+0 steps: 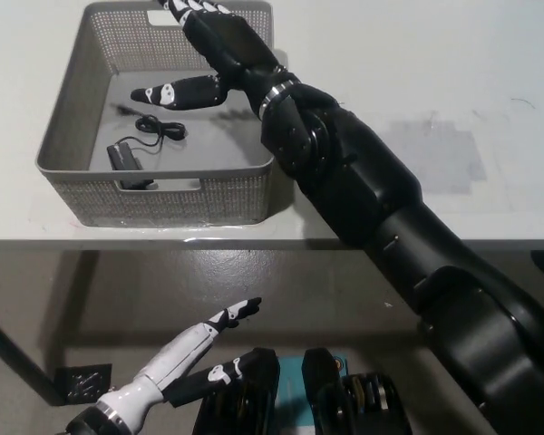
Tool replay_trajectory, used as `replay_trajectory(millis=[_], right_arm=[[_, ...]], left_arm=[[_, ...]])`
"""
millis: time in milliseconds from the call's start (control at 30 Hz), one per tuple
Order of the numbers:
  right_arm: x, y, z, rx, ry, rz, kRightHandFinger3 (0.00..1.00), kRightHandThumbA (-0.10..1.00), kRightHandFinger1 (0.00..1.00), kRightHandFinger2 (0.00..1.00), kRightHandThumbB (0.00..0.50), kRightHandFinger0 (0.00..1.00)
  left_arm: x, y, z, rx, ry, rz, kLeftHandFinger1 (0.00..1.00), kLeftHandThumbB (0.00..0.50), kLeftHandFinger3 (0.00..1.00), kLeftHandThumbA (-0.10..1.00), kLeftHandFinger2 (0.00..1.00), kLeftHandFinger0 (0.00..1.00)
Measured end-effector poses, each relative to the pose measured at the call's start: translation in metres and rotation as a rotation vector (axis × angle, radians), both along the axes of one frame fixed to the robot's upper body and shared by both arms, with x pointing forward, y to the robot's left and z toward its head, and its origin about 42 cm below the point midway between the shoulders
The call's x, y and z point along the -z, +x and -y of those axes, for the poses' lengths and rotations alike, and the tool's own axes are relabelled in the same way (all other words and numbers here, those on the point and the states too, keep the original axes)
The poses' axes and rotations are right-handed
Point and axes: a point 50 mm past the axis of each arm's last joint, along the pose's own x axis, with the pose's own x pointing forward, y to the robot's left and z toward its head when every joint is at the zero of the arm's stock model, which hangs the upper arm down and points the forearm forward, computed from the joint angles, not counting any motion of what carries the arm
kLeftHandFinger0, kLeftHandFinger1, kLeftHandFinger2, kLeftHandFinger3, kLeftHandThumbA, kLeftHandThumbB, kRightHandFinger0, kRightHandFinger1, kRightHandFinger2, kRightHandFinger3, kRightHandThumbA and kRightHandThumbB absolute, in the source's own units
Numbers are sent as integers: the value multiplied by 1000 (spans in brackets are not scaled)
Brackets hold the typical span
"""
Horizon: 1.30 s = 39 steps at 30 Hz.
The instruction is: Use the right hand to pick up a black power cord and place it into a container on the left hand side
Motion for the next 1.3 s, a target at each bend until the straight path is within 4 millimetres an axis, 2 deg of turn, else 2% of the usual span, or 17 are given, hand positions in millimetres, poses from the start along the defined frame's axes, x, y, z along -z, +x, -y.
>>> replay_trajectory(millis=[233,300,367,400,433,533,600,667,700,733,800,867,967,1033,1233,1300], right_arm=[[-5,0,11,3,11,-10,1000,1000,1000,1000,500,1000],[-11,0,17,5,42,-5,1000,1000,1000,1000,471,1000],[-26,-1,28,4,92,25,1000,1000,1000,1000,446,1000],[-30,-2,32,4,107,35,1000,1000,1000,1000,449,1000],[-42,-4,41,5,144,63,1000,1000,1000,1000,467,1000],[-66,-11,63,10,210,125,1000,1000,1000,1000,415,1000],[-76,-17,79,15,262,156,1000,1000,1000,1000,407,1000],[-79,-25,95,19,322,174,1000,1000,1000,1000,432,1000],[-77,-30,105,24,355,180,1000,1000,1000,1000,432,1000],[-75,-35,112,27,379,183,1000,1000,1000,1000,485,1000],[-65,-45,128,38,438,183,1000,1000,1000,1000,425,1000],[-49,-60,146,55,494,177,1000,1000,1000,1000,446,1000],[-24,-82,164,68,544,159,1000,1000,1000,1000,424,1000],[-8,-98,173,69,566,147,1000,1000,1000,1000,410,1000],[46,-148,193,83,608,67,1000,1000,1000,1000,426,1000],[68,-158,198,98,613,10,1000,1000,1000,1000,389,1000]], left_arm=[[1,-1,3,6,20,-3,1000,378,1000,928,1000,1000],[1,0,3,6,23,-3,1000,378,1000,917,1000,1000],[0,1,3,7,24,-3,1000,380,1000,915,1000,1000],[-1,1,3,7,25,-3,1000,379,1000,915,1000,1000],[-1,2,3,8,26,-5,1000,382,1000,920,1000,1000],[-1,2,3,10,29,-8,1000,371,1000,913,1000,1000],[-1,2,3,11,29,-9,1000,373,1000,914,1000,1000],[-1,2,3,11,29,-9,1000,385,1000,933,1000,1000],[-1,2,3,11,29,-9,1000,386,1000,937,1000,1000],[-1,2,3,11,29,-9,1000,372,1000,940,1000,1000],[-1,2,3,10,29,-9,1000,354,1000,920,1000,1000],[-1,3,2,10,29,-9,1000,359,1000,931,1000,1000],[0,3,1,6,26,-13,1000,362,1000,953,1000,1000],[1,4,-1,-1,22,-17,1000,387,1000,990,1000,1000],[-6,10,-11,-38,-5,1,1000,400,1000,1000,1000,1000],[-7,12,-13,-41,-9,8,1000,401,1000,1000,1000,1000]])
